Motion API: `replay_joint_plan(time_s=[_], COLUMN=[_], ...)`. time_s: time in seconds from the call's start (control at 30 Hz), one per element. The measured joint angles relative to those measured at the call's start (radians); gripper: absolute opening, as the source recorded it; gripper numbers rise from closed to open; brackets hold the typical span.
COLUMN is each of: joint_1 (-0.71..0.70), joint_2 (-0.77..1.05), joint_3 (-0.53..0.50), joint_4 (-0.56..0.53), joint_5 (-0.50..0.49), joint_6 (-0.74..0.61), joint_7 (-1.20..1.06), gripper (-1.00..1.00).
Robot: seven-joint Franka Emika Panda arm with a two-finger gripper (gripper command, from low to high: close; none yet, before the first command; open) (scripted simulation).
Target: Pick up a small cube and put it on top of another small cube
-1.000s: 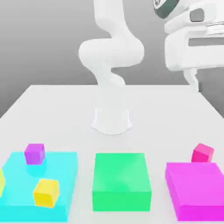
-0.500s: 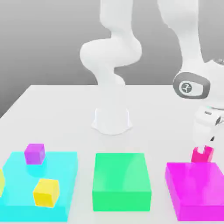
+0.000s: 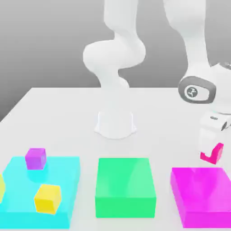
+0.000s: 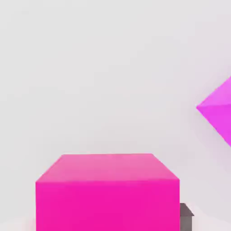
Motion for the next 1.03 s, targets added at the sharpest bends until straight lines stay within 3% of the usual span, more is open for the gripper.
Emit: replay_joint_plan(time_s=[0.37, 0.73, 0.9, 0.93, 1.03], joint_1=[-0.462, -0.825, -0.842, -0.84, -0.84], joint_2=[-0.203, -0.368, -0.248, -0.216, -0.216], joint_3=[-0.271, -0.646, -0.7, -0.703, -0.703], joint_4=[0.003, 0.008, -0.017, -0.024, -0.024], joint_5=[0.016, -0.019, 0.031, 0.042, 0.042], joint_6=[-0.186, -0.358, -0.218, -0.18, -0.18], joint_7=[-0.248, -0.467, -0.528, -0.537, -0.537], gripper=[-1.0, -1.0, -1.0, 1.0, 1.0])
